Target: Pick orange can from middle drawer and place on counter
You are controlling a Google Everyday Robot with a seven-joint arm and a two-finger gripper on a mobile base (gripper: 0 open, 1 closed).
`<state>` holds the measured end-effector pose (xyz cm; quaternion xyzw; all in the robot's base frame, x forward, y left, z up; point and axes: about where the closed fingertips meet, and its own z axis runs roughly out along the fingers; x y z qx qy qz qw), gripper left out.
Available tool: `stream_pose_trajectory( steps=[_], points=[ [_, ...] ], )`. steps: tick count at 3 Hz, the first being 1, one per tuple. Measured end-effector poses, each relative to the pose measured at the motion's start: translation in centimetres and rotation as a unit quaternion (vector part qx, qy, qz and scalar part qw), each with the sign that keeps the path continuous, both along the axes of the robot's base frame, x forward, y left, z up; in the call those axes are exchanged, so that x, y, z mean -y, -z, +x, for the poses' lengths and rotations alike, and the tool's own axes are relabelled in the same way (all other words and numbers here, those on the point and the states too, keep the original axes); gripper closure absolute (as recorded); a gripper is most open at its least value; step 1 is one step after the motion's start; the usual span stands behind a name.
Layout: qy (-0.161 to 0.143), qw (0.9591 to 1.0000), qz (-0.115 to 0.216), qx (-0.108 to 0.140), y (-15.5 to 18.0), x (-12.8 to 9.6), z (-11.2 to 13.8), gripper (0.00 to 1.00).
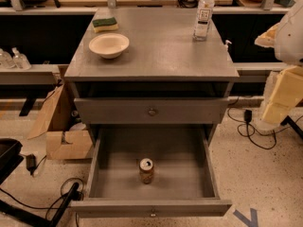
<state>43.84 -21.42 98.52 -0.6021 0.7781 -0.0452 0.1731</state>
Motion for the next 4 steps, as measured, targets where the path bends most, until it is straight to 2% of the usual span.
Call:
stream_pose_trajectory(
  steps=[1, 2, 3, 4],
  points=[
    [0.000, 1.0000, 0.000, 0.000, 0.0, 0.0, 0.0, 0.00],
    [-0.005, 0.9996, 0.029, -0.003, 1.2, 0.0, -0.1, 0.00],
    [-0.024, 0.9955, 0.089, -0.020, 6.1, 0.0, -0.4, 0.00],
    [-0.030, 0.9795, 0.197, -0.026, 15.4, 0.6, -1.0, 0.00]
  ],
)
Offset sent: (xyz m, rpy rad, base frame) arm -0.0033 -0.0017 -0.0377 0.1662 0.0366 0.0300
